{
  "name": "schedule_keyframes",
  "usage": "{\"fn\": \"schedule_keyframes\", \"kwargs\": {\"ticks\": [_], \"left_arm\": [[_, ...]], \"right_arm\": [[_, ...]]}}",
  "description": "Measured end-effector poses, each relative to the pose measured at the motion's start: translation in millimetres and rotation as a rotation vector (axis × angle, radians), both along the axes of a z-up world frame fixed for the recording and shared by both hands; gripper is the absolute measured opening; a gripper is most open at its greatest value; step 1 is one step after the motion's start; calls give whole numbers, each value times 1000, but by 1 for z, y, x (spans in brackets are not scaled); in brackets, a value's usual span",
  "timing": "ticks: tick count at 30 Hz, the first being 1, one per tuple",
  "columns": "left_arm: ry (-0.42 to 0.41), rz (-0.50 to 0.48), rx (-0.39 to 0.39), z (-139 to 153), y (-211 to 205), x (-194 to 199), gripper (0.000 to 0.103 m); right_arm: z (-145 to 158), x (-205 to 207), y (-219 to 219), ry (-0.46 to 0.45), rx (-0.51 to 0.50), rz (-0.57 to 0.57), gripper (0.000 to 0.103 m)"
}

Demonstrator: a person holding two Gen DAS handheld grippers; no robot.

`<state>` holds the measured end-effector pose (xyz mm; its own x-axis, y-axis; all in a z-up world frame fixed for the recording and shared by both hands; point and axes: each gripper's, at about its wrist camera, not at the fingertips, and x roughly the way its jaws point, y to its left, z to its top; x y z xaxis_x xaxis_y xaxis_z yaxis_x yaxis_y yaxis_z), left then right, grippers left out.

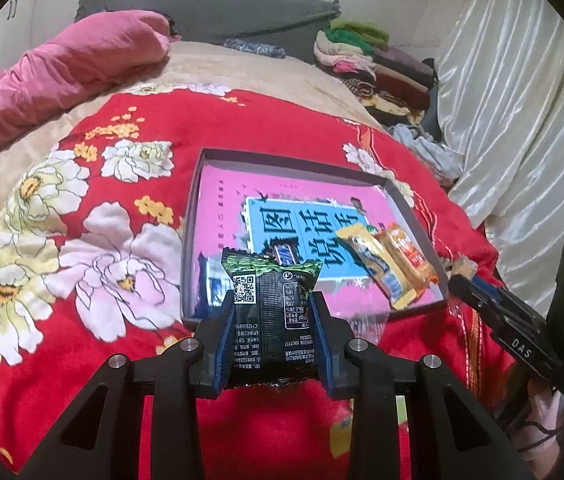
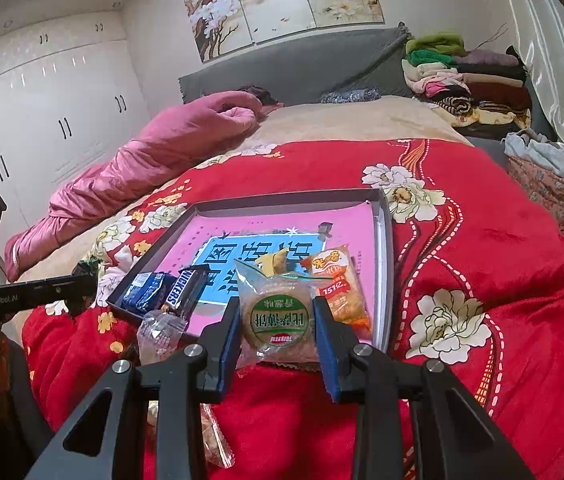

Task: Organize snacks
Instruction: 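Carry the black-green pack over the tray while the right tool carries the pastry into the tray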

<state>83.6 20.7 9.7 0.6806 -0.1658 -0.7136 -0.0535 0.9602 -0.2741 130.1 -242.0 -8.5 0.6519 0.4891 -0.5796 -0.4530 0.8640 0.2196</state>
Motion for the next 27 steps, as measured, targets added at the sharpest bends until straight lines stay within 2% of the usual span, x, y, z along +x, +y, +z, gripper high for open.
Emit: {"fn": "schedule_keyframes", "kwargs": {"ticks": [27], "left_arm": [[-22, -3, 6, -11, 3, 46, 35]], "right_arm": [[-1, 11, -5, -11, 7, -37, 35]]}}
